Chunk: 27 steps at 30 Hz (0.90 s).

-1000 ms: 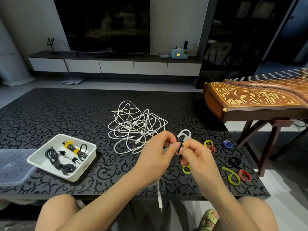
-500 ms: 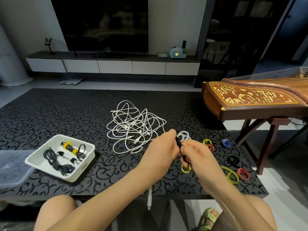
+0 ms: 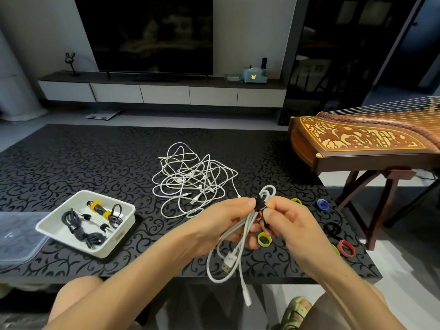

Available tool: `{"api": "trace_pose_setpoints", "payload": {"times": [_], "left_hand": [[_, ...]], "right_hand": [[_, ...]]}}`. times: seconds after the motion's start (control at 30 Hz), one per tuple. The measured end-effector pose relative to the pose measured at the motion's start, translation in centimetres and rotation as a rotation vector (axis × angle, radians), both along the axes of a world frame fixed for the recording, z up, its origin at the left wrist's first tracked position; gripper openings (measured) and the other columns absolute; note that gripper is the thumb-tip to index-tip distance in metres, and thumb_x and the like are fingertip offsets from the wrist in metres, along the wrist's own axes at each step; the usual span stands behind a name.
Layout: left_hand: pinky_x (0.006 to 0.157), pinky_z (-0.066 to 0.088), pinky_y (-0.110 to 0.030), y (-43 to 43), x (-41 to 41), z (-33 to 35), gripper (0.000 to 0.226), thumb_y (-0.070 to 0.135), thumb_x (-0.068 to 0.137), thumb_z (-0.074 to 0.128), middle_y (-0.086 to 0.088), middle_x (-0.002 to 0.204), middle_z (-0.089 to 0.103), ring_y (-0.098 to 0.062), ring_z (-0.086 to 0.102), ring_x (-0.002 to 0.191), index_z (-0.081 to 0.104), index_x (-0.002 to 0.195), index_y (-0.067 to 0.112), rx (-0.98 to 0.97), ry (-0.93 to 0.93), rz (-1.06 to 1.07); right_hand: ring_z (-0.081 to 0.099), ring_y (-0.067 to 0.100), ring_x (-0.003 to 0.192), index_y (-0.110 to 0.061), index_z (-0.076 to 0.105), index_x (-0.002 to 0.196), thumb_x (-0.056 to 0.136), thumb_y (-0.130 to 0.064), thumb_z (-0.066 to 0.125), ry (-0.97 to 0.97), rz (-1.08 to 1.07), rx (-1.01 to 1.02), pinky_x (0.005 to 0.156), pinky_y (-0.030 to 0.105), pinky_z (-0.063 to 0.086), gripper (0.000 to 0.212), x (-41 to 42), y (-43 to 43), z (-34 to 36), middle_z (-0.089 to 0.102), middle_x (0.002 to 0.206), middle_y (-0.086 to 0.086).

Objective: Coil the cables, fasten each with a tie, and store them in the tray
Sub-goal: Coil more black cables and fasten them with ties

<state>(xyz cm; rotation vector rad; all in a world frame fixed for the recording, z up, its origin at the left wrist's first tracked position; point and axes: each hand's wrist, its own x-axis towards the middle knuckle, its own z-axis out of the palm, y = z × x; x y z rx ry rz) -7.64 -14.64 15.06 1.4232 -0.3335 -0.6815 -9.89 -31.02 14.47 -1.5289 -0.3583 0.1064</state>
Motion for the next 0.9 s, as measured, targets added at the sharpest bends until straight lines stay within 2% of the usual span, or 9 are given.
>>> {"api": "trace_pose_setpoints", "payload": {"times": [0.1, 0.2, 0.3, 0.37, 0.5, 0.63, 0.73, 0.83, 0.9], "left_hand": [[0.055, 0.050, -0.021, 0.1, -0.4, 0.5, 0.030, 0.031, 0.104, 0.032, -0.003, 0.072, 0.065, -0.017, 0.063, 0.056, 0.053, 0.090, 0.014, 0.025, 0.020, -0.023], [0.051, 0.043, -0.021, 0.0, -0.8, 0.7, 0.030, 0.030, 0.102, 0.039, 0.003, 0.056, 0.051, -0.008, 0.041, 0.041, 0.052, 0.078, 0.018, 0.037, 0.000, 0.041], [0.051, 0.036, -0.019, 0.0, -0.7, 0.6, 0.044, 0.027, 0.100, 0.044, 0.007, 0.053, 0.040, -0.006, 0.030, 0.042, 0.057, 0.058, 0.028, 0.060, -0.111, 0.128], [0.052, 0.035, -0.018, 0.0, -0.8, 1.1, 0.043, 0.027, 0.100, 0.045, 0.009, 0.052, 0.039, -0.006, 0.030, 0.044, 0.056, 0.058, 0.027, 0.071, -0.174, 0.122], [0.049, 0.031, -0.016, 0.3, -0.9, 1.9, 0.031, 0.022, 0.100, 0.045, 0.005, 0.054, 0.038, -0.006, 0.030, 0.044, 0.051, 0.069, 0.018, 0.157, -0.282, 0.099], [0.049, 0.030, -0.014, 0.2, -1.5, 2.4, 0.030, 0.017, 0.100, 0.044, 0.012, 0.054, 0.042, -0.002, 0.035, 0.048, 0.052, 0.071, 0.018, 0.210, -0.402, 0.052], [0.053, 0.032, -0.014, 0.2, -2.0, 3.0, 0.030, 0.022, 0.100, 0.045, 0.015, 0.057, 0.046, -0.001, 0.038, 0.053, 0.055, 0.072, 0.023, 0.246, -0.535, 0.012], [0.058, 0.031, -0.017, 0.5, -2.1, 3.3, 0.023, 0.035, 0.095, 0.045, 0.019, 0.062, 0.053, -0.001, 0.045, 0.057, 0.057, 0.075, 0.033, 0.447, -0.778, 0.039], [0.056, 0.030, -0.016, 0.9, -2.0, 3.2, 0.020, 0.040, 0.093, 0.044, 0.015, 0.060, 0.051, -0.004, 0.046, 0.058, 0.054, 0.076, 0.035, 0.566, -0.900, 0.095]], "right_hand": [[0.044, 0.009, 0.055, -0.009, 0.051, 0.064, 0.087, -0.018, 0.052, -0.129, -0.041, -0.167, 0.055, 0.019, 0.037, 0.024, -0.3, -0.8, 0.0, 0.051, 0.056, -0.003], [0.040, 0.007, 0.053, -0.013, 0.056, 0.067, 0.091, -0.020, 0.061, -0.204, -0.097, -0.278, 0.053, 0.016, 0.034, 0.026, -0.8, -1.7, -0.4, 0.045, 0.054, -0.004], [0.051, 0.022, 0.047, -0.020, 0.065, 0.072, 0.086, -0.042, 0.054, -0.124, -0.072, -0.400, 0.053, 0.024, 0.041, 0.028, -1.6, -2.0, -0.8, 0.065, 0.055, -0.001], [0.066, 0.030, 0.068, -0.021, 0.071, 0.078, 0.085, -0.044, 0.050, -0.014, -0.031, -0.409, 0.068, 0.030, 0.048, 0.032, -1.7, -2.2, -1.0, 0.074, 0.070, -0.002], [0.066, 0.000, 0.092, -0.019, 0.074, 0.096, 0.089, -0.046, 0.044, 0.134, -0.004, -0.349, 0.080, 0.003, 0.039, 0.040, -0.7, -2.8, -0.9, 0.075, 0.090, -0.005], [0.046, 0.007, 0.050, -0.014, 0.070, 0.066, 0.086, -0.009, 0.060, 0.377, 0.018, -0.116, 0.049, 0.016, 0.037, 0.022, 0.9, -2.3, -0.5, 0.067, 0.066, 0.004], [0.048, 0.008, 0.054, -0.015, 0.071, 0.066, 0.080, 0.010, 0.058, 0.555, 0.055, 0.044, 0.051, 0.018, 0.038, 0.031, 2.1, -1.9, -0.3, 0.058, 0.066, 0.004], [0.057, 0.012, 0.058, -0.009, 0.069, 0.083, 0.089, -0.017, 0.058, 0.700, 0.125, 0.062, 0.051, 0.020, 0.046, 0.015, 2.5, -1.9, 0.3, 0.064, 0.067, 0.007], [0.052, 0.013, 0.047, -0.008, 0.065, 0.081, 0.078, -0.053, 0.058, 0.789, 0.195, 0.036, 0.040, 0.019, 0.040, 0.045, 2.7, -2.3, 0.5, 0.062, 0.061, 0.010]]}}
